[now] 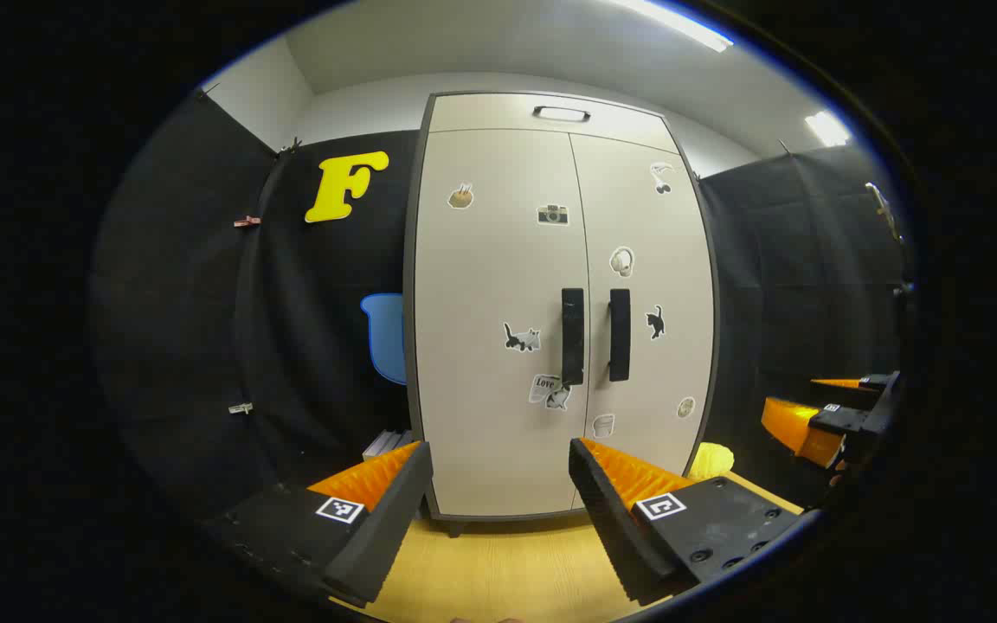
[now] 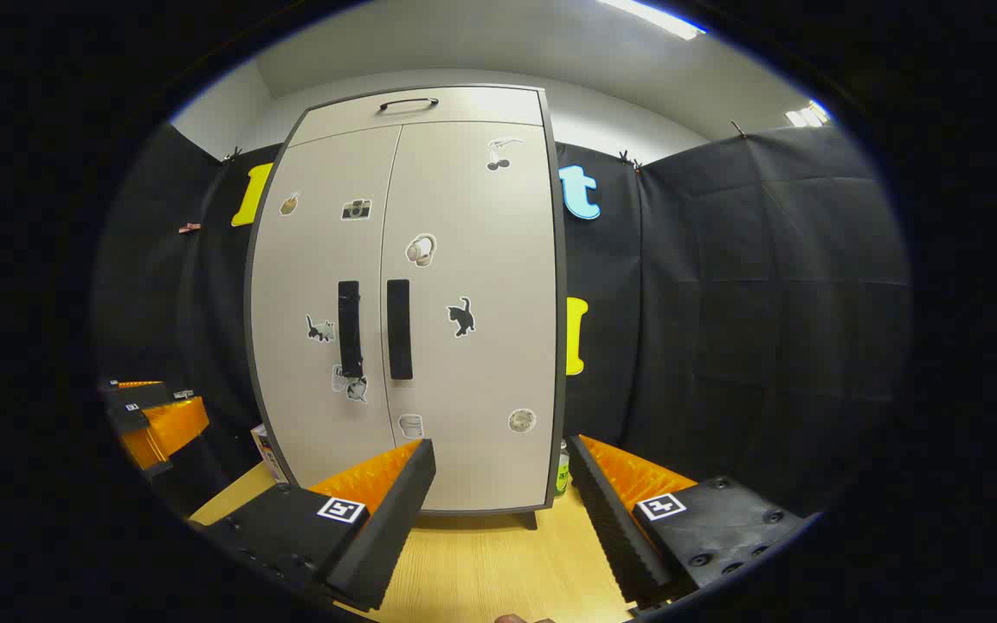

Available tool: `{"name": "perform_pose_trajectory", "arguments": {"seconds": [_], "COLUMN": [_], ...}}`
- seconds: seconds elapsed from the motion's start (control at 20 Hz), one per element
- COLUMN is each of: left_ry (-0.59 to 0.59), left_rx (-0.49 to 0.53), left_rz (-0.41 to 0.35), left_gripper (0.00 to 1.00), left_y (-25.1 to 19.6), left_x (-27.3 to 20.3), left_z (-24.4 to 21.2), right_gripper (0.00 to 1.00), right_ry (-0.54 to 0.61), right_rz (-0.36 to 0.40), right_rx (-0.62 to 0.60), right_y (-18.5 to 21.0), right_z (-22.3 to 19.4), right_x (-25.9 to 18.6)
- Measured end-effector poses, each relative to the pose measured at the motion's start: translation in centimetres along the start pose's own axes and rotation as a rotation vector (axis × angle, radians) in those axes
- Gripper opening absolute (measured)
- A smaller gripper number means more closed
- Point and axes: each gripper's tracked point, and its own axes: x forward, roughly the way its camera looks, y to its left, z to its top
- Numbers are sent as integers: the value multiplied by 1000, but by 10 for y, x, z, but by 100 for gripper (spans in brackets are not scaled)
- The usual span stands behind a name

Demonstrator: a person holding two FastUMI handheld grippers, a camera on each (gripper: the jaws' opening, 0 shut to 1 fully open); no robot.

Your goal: Open the right door of the double-door shoe cabinet with the right hand, and open the left door with the left hand.

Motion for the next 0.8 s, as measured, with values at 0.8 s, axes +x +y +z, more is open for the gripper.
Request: {"name": "perform_pose_trajectory", "arguments": {"seconds": [0.8], "left_ry": [14], "left_rx": [11], "left_rz": [-10], "left_gripper": [98], "left_y": [-2], "left_x": [21], "left_z": [-13], "right_gripper": [98], "right_ry": [24], "right_rz": [38], "right_rx": [-4], "right_y": [12], "right_z": [-5], "right_x": [26]}}
